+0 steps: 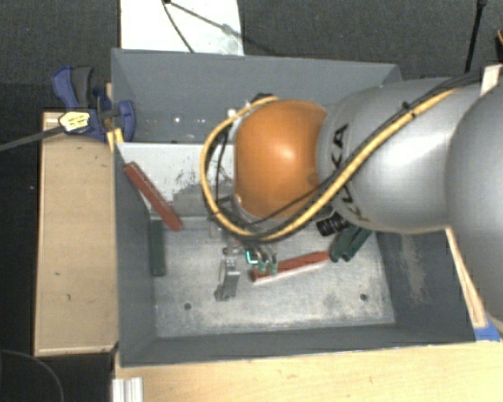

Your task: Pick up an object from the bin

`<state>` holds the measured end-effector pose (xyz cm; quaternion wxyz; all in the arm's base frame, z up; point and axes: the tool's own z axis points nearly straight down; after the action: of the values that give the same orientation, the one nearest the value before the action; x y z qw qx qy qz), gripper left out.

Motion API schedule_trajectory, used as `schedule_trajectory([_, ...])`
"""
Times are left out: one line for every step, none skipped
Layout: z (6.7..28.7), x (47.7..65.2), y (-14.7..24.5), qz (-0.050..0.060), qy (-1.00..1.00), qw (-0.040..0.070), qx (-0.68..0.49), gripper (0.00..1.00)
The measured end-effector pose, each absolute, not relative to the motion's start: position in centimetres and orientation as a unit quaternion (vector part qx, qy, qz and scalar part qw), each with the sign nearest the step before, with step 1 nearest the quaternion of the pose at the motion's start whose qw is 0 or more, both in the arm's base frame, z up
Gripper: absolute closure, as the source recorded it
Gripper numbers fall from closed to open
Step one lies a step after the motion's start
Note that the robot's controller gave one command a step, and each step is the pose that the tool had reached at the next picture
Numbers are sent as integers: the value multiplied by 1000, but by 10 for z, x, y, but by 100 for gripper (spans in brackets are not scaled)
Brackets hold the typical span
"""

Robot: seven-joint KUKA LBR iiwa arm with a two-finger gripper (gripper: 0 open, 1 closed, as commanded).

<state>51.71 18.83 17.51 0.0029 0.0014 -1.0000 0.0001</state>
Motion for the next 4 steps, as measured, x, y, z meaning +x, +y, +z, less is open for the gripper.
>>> schedule_trajectory([79, 570, 123, 1, -1000, 3, 6, 0])
schedule_trajectory([70, 583, 79, 1, -1000, 1, 11, 0])
schedule_trajectory([73, 583, 82, -1, -1000, -1, 11, 100])
schedule_trajectory([75, 542, 67, 0, -974, -1, 227, 100])
